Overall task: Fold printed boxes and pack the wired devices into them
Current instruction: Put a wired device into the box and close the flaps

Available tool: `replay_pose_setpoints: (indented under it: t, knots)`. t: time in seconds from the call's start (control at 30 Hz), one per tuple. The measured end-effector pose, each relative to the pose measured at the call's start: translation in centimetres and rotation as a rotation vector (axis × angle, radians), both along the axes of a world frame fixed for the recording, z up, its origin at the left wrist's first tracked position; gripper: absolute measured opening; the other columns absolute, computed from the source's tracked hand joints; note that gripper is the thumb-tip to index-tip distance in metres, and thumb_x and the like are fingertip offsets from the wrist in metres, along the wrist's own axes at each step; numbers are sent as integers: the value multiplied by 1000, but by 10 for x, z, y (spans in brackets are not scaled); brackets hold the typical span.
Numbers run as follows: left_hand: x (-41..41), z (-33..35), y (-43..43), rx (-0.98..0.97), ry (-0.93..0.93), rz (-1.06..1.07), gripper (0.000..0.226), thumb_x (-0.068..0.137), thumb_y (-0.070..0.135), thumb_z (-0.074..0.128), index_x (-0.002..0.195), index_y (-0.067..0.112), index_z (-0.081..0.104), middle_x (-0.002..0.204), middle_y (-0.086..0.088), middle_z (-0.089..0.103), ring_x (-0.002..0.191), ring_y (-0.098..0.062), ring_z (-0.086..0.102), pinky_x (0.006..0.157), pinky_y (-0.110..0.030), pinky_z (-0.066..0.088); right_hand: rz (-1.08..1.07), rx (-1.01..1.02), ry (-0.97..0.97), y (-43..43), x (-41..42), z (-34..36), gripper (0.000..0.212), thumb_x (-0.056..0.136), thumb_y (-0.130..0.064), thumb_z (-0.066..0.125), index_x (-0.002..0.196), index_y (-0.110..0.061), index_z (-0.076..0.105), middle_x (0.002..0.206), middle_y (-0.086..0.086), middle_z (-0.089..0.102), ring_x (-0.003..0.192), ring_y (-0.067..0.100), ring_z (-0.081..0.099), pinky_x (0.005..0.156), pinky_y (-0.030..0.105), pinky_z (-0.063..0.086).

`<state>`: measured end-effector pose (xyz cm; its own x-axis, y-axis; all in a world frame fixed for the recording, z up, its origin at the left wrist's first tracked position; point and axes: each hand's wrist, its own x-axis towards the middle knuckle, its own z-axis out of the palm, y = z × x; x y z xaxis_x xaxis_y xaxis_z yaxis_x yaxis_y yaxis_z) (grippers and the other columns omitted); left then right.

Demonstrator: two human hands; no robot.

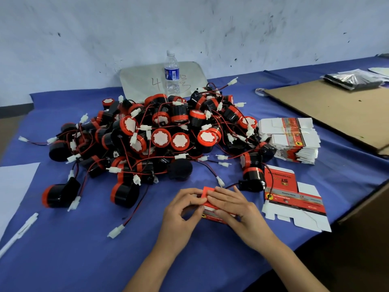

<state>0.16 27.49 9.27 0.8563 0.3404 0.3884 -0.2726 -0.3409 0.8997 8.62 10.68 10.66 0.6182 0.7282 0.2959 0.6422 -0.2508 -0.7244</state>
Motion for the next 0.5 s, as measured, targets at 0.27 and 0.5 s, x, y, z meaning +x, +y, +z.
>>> replay_pose_setpoints:
  t: [0.27, 0.5]
  knots:
    - [1, 0, 17, 222, -18, -45, 18, 84, 9, 71, 96, 21, 77, 125, 16, 63, 111, -6, 62, 91, -19, 49, 81, -204, -187, -9, 6, 5, 41, 100, -35, 43, 141, -33, 43, 150, -22, 35, 147, 3, 12, 120, 43, 15]
    - [-4, -3, 28, 361, 62, -105, 27, 82, 32, 71, 108, 27, 72, 136, 26, 51, 122, 2, 53, 99, -17, 43, 106, -284, -377, -16, 8, 1, 45, 100, -27, 47, 145, -31, 39, 155, -13, 28, 149, 28, 10, 117, 48, 25]
